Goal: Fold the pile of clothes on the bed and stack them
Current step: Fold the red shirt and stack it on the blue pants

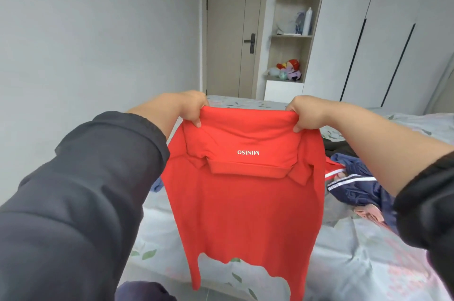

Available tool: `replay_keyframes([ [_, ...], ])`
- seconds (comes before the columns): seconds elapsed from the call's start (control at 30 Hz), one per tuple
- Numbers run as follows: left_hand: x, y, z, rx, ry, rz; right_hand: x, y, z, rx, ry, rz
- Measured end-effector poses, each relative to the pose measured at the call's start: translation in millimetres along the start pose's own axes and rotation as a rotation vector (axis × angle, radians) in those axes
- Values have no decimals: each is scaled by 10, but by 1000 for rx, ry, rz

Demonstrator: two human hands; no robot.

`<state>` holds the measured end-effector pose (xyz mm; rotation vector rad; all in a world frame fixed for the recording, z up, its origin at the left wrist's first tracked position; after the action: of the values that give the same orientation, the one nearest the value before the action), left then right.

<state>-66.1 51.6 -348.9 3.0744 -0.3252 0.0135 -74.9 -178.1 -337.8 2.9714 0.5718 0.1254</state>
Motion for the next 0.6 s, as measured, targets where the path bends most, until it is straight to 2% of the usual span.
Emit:
replay_keyframes([
  [0.17,650,-94,249,18,8,-3,592,228,303,-28,-45,44],
  [0.43,1605,-274,1595,245,72,-135,1434,565,1648,-224,33,167],
  [0.6,2016,-374,1825,260,187,-183,1800,772,1892,-248,154,258],
])
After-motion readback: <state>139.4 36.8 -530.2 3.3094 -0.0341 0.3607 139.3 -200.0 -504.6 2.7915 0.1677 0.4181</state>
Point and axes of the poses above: each hand's wrist, its own x-axis towards the middle knuckle, its own z-axis out of the palm, y = z × x, the point moved 10 cm from there along x, towards the middle knuckle, and after that the axes turned 3 degrees about -x, right-handed, at the moved point
